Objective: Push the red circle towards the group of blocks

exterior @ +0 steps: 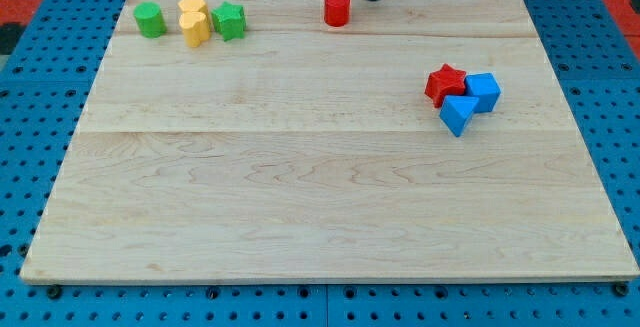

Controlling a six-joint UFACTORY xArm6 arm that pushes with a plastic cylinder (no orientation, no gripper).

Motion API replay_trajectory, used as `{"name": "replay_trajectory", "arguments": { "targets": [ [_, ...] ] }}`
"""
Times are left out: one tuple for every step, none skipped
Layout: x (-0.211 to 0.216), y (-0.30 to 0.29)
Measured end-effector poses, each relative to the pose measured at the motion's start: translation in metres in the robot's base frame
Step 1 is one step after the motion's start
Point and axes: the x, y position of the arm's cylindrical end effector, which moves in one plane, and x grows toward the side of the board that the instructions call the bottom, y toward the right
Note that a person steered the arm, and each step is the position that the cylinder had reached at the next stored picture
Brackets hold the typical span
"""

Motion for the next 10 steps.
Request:
{"name": "replay_trajectory", "arguments": {
  "targets": [
    [0.044,-0.040],
    [0.125,-0.009],
    [0.135,0.014],
    [0.076,0.027],
    [0.057,-0.055],
    [0.103,-0.082],
    [0.159,0.001],
    [0.170,0.028],
    [0.184,0.025],
    [0.200,0.091]
  ]
}}
